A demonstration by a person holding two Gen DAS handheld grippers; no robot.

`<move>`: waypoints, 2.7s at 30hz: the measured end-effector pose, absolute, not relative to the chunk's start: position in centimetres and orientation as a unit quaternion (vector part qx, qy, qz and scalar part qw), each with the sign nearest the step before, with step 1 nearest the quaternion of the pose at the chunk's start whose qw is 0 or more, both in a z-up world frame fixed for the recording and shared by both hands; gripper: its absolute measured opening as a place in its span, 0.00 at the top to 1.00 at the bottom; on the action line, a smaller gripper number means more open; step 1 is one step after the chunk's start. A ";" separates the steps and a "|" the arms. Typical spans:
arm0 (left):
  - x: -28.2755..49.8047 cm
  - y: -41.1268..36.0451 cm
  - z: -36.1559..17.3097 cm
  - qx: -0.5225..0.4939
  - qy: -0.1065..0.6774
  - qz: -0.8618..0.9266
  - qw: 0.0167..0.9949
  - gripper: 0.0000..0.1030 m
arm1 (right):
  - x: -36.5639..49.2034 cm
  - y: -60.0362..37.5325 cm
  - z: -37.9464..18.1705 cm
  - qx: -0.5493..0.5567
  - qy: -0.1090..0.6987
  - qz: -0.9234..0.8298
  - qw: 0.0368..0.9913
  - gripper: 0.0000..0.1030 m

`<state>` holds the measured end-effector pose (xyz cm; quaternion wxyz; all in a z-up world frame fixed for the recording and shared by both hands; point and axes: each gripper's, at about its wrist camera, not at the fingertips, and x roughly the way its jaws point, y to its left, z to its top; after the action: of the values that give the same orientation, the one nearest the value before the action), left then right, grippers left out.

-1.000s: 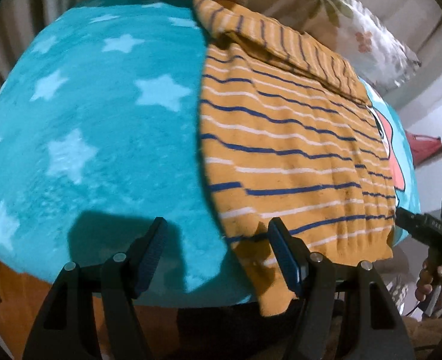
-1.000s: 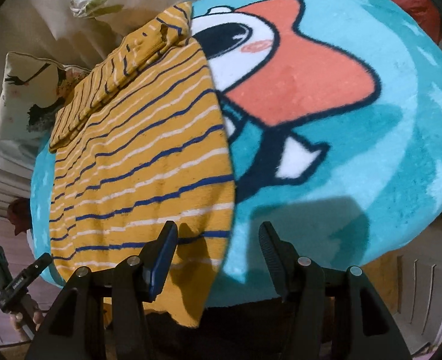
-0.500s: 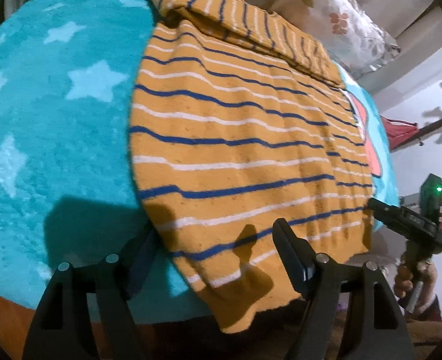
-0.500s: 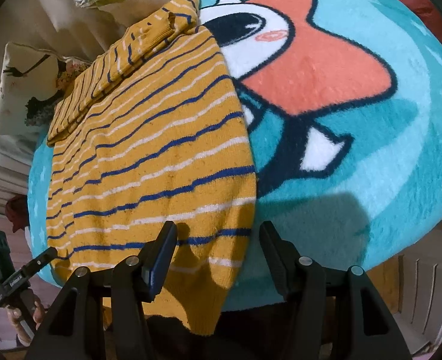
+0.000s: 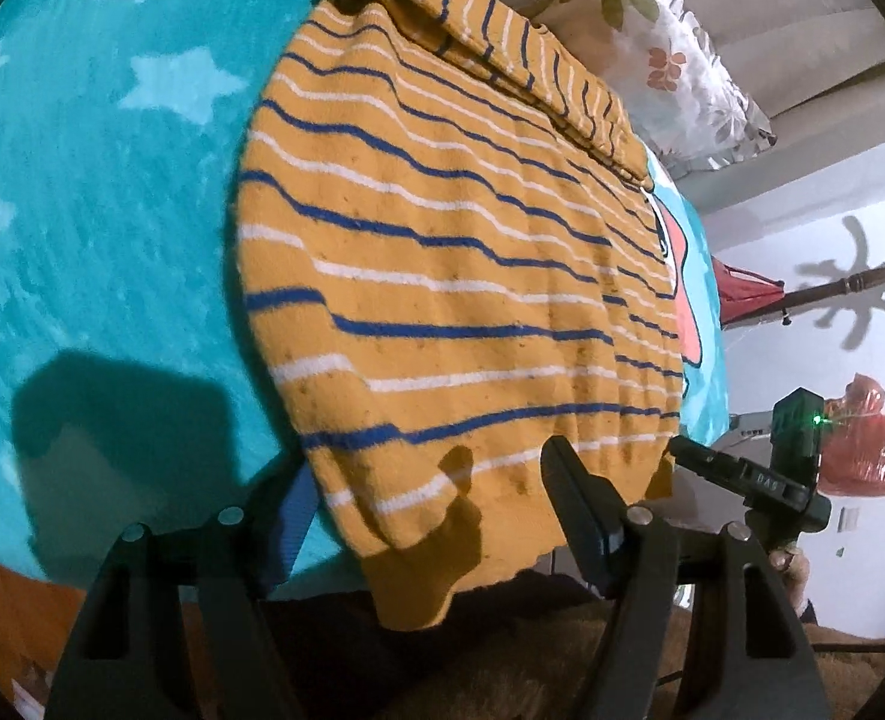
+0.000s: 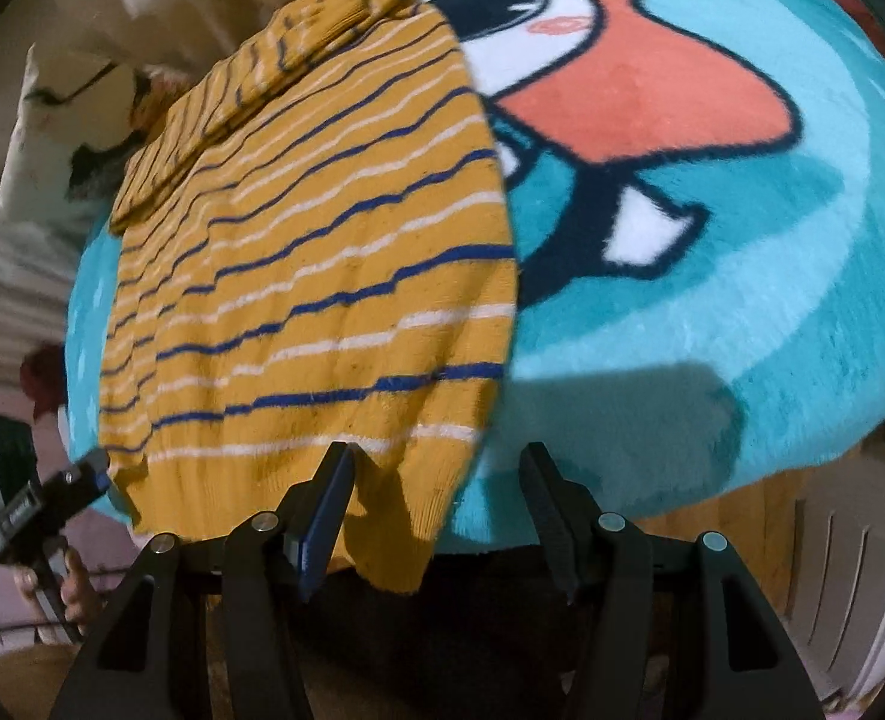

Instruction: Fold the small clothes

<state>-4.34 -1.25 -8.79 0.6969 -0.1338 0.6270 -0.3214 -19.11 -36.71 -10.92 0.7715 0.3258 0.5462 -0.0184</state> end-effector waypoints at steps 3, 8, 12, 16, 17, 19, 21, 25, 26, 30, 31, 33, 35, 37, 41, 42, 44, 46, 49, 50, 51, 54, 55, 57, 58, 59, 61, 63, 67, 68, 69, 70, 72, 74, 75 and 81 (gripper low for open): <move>-5.1 -2.2 -8.8 -0.141 0.635 -0.324 0.687 0.31 | -18.8 -36.3 -10.8 0.307 0.555 0.007 0.773 0.39; -6.1 -2.6 -8.6 -0.149 0.630 -0.284 0.707 0.36 | -18.6 -35.6 -10.8 0.289 0.558 0.044 0.777 0.40; -6.4 -1.9 -9.1 -0.149 0.633 -0.229 0.724 0.91 | -18.2 -35.9 -11.0 0.275 0.560 0.063 0.779 0.54; -7.0 -1.4 -8.7 -0.167 0.624 -0.194 0.738 0.91 | -18.0 -35.7 -10.8 0.238 0.563 0.072 0.788 0.93; -7.3 -1.4 -8.2 -0.166 0.616 -0.189 0.746 0.91 | -18.1 -35.7 -10.6 0.228 0.561 0.076 0.793 0.93; -7.7 -1.5 -7.1 -0.166 0.602 -0.184 0.759 0.91 | -18.4 -35.9 -9.6 0.213 0.546 0.089 0.805 0.93; -8.1 -1.8 -5.9 -0.166 0.589 -0.179 0.770 0.91 | -18.5 -36.2 -8.8 0.209 0.536 0.100 0.812 0.93; -7.5 -2.4 -4.8 -0.168 0.574 -0.174 0.783 0.91 | -18.3 -36.7 -7.4 0.204 0.518 0.119 0.822 0.93; -7.1 -2.7 -4.8 -0.167 0.574 -0.171 0.783 0.91 | -17.8 -37.0 -7.2 0.207 0.515 0.126 0.823 0.93; -3.8 -4.7 -4.7 -0.163 0.564 -0.168 0.792 0.91 | -14.6 -37.8 -6.4 0.223 0.502 0.136 0.824 0.93; -2.8 -5.3 -4.8 -0.160 0.563 -0.167 0.794 0.91 | -13.5 -38.1 -6.2 0.226 0.499 0.136 0.826 0.93; -0.4 -6.5 -5.3 -0.160 0.565 -0.160 0.793 0.91 | -10.5 -38.8 -6.1 0.234 0.494 0.127 0.827 0.93; 1.7 -7.1 -5.9 -0.166 0.570 -0.152 0.790 0.91 | -7.4 -39.7 -6.6 0.259 0.496 0.119 0.820 0.93; 3.4 -7.6 -6.1 -0.176 0.574 -0.153 0.785 0.91 | -5.1 -40.5 -7.3 0.277 0.503 0.105 0.812 0.92; 4.8 -7.3 -4.4 -0.190 0.561 -0.191 0.783 0.69 | -3.1 -42.6 -7.1 0.323 0.493 0.086 0.803 0.88; 5.0 -7.1 -4.1 -0.188 0.559 -0.195 0.784 0.59 | -3.1 -43.1 -6.6 0.326 0.486 0.081 0.807 0.82; 5.4 -6.6 -3.5 -0.177 0.553 -0.189 0.792 0.46 | -3.1 -44.4 -5.6 0.331 0.473 0.067 0.814 0.66; 5.8 -5.7 -3.4 -0.175 0.551 -0.183 0.795 0.41 | -3.0 -45.1 -5.0 0.324 0.472 0.058 0.818 0.61; 6.8 -4.2 -3.9 -0.181 0.562 -0.184 0.786 0.38 | -2.7 -45.4 -4.6 0.301 0.486 0.059 0.819 0.58; 6.9 -4.0 -3.9 -0.177 0.562 -0.185 0.786 0.37 | -2.7 -45.3 -4.7 0.298 0.492 0.066 0.815 0.56; 7.0 -3.9 -3.9 -0.168 0.562 -0.188 0.788 0.36 | -2.9 -44.8 -5.0 0.292 0.500 0.077 0.812 0.53; 6.8 -4.8 -3.5 -0.107 0.555 -0.213 0.797 0.36 | -3.1 -43.0 -6.1 0.268 0.521 0.105 0.804 0.48; 6.5 -5.5 -3.3 -0.084 0.551 -0.230 0.797 0.36 | -3.1 -42.4 -6.4 0.259 0.525 0.109 0.803 0.48; 5.7 -7.0 -2.8 -0.030 0.544 -0.265 0.796 0.36 | -3.3 -40.7 -6.6 0.224 0.537 0.119 0.805 0.48; 5.1 -7.8 -2.6 0.005 0.537 -0.279 0.796 0.36 | -3.4 -40.0 -6.5 0.208 0.540 0.122 0.806 0.48; 4.4 -8.9 -2.5 0.050 0.528 -0.292 0.796 0.36 | -3.6 -39.3 -6.3 0.190 0.541 0.127 0.809 0.47; 3.0 -10.6 -2.8 0.133 0.510 -0.309 0.792 0.36 | -3.9 -38.2 -5.8 0.156 0.540 0.129 0.817 0.43; 1.9 -11.9 -3.3 0.193 0.497 -0.326 0.780 0.36 | -4.0 -37.3 -5.4 0.122 0.539 0.127 0.824 0.40; 1.5 -13.3 -5.0 0.248 0.494 -0.343 0.759 0.36 | -3.3 -36.8 -6.2 0.098 0.552 0.133 0.817 0.39; 1.7 -13.5 -5.3 0.254 0.493 -0.345 0.757 0.36 | -3.1 -36.6 -6.6 0.093 0.557 0.132 0.815 0.39; 1.7 -13.9 -5.6 0.259 0.490 -0.345 0.758 0.36 | -2.9 -36.4 -6.9 0.089 0.561 0.133 0.812 0.39; 1.9 -14.2 -5.9 0.264 0.487 -0.345 0.758 0.36 | -2.8 -36.3 -7.2 0.087 0.563 0.135 0.811 0.39; 2.1 -15.0 -6.4 0.270 0.484 -0.345 0.757 0.36 | -2.5 -36.0 -7.6 0.078 0.565 0.132 0.811 0.39; 2.5 -15.7 -6.9 0.273 0.484 -0.343 0.757 0.36 | -2.0 -35.6 -8.0 0.068 0.566 0.131 0.811 0.39; 2.7 -15.9 -7.2 0.273 0.485 -0.342 0.757 0.36 | -1.9 -35.4 -8.1 0.065 0.566 0.130 0.811 0.39; 4.7 -15.2 -7.8 0.211 0.545 -0.345 0.734 0.86 | -1.4 -34.0 -7.9 0.065 0.559 0.148 0.813 0.39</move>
<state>4.72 -15.23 -7.84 0.7344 0.2110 0.5452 -0.3447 -1.40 -34.03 -7.92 0.8130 0.0651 0.5595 0.1477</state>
